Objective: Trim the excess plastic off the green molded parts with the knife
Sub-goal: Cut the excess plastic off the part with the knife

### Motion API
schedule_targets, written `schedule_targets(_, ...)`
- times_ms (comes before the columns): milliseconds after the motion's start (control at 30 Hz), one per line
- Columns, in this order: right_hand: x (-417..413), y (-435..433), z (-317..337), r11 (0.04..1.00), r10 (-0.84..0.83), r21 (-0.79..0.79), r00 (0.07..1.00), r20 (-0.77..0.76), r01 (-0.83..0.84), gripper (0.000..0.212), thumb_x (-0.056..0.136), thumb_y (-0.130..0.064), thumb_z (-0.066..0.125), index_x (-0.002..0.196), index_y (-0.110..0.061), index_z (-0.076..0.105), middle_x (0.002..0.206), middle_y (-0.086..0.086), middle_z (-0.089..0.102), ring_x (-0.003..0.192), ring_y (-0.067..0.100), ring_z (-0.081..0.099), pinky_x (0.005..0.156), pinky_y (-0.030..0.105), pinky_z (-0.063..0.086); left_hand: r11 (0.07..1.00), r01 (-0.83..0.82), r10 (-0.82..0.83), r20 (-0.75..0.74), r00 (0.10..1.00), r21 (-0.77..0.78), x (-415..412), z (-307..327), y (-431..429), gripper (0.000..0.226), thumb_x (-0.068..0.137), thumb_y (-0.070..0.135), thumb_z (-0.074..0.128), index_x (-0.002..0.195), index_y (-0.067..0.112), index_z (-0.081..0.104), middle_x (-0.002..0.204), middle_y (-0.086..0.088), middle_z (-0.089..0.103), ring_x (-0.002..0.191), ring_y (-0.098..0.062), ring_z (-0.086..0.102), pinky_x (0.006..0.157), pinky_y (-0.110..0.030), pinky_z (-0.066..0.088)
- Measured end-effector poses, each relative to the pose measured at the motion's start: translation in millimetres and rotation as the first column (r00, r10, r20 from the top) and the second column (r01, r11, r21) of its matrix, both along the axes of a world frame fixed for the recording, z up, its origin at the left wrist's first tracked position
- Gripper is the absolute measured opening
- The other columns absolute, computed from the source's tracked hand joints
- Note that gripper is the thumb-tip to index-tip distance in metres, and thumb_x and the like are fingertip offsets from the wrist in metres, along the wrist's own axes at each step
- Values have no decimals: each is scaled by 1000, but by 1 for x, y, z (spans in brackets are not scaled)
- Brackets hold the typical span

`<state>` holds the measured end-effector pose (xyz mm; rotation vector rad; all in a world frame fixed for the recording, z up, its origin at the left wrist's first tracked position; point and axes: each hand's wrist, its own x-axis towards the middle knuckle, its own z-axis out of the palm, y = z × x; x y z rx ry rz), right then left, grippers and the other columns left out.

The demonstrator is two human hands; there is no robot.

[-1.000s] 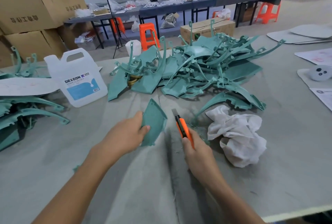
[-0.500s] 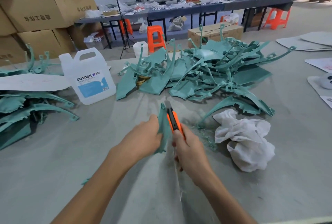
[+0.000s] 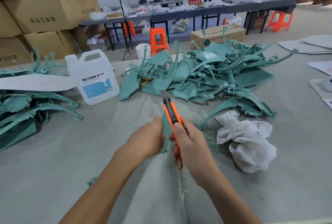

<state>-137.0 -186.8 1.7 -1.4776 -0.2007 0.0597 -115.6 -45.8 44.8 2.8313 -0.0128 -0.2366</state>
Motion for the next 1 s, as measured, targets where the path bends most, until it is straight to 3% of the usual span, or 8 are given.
schedule_targets(100, 3, -6, -12, 983, -164, -96, 982, -90, 155, 20, 103, -32, 42, 98, -31, 62, 71, 0, 58, 45, 15, 51, 39, 29, 43, 1000, -10, 10, 15, 1000, 15, -1, -2, 0, 22, 101, 31, 49, 95, 18, 32, 84, -5, 53, 75, -27, 56, 61, -40, 42)
schedule_targets(200, -3, -2, -37, 972, -163, -210, 952, -258, 109, 21, 107, -25, 38, 104, -23, 59, 66, 6, 53, 46, 19, 50, 43, 33, 43, 1000, -19, 18, 26, 1000, 18, -2, -4, -2, 26, 102, 31, 48, 89, 20, 29, 78, -5, 50, 68, -23, 52, 55, -38, 33)
schedule_targets(400, -5, 6, -14, 995, -87, -54, 995, -55, 84, 22, 95, -46, 42, 90, -37, 61, 69, -9, 60, 44, 11, 51, 37, 24, 39, 1000, 0, 0, 44, 999, -6, -4, -5, -4, 18, 99, 28, 48, 96, 19, 33, 79, -4, 51, 77, -29, 58, 68, -43, 50)
schedule_targets(533, 3, -4, -24, 972, -215, -129, 962, -171, 194, 22, 103, -34, 41, 98, -26, 62, 67, -3, 57, 45, 13, 51, 39, 27, 41, 1000, -12, 12, 48, 999, -3, -5, -6, -2, 19, 101, 29, 48, 94, 20, 32, 79, -5, 53, 71, -25, 57, 59, -41, 45)
schedule_targets(633, 2, 3, -37, 965, -144, -253, 952, -272, 74, 23, 106, -28, 37, 106, -18, 58, 64, 4, 54, 47, 18, 52, 43, 31, 43, 1000, -14, 14, 56, 998, -12, -6, -7, -2, 23, 101, 30, 48, 89, 22, 30, 78, -5, 54, 67, -23, 55, 54, -38, 36)
schedule_targets(767, -2, 8, -12, 984, -80, -167, 992, -101, 63, 19, 101, -39, 41, 95, -40, 60, 68, -7, 61, 46, 11, 53, 38, 26, 40, 999, -18, 20, 41, 999, -39, -7, -7, 1, 19, 100, 31, 49, 96, 21, 33, 86, -7, 57, 79, -29, 60, 67, -41, 48)
schedule_targets(867, -1, -2, 5, 998, -63, 13, 994, -93, 65, 19, 100, -37, 46, 96, -30, 63, 73, -6, 59, 47, 14, 50, 36, 24, 38, 1000, 3, -3, 18, 1000, 3, -9, 0, 8, 20, 100, 35, 48, 100, 22, 34, 96, -9, 60, 87, -32, 60, 77, -43, 52)
schedule_targets(1000, 3, -29, -10, 970, -236, 5, 948, -214, 242, 19, 107, -21, 43, 104, -18, 62, 87, 10, 56, 47, 13, 47, 36, 25, 37, 997, 11, -14, 45, 999, 71, -14, 13, 30, 12, 101, 35, 48, 104, 25, 41, 97, -5, 62, 89, -29, 59, 75, -40, 48)
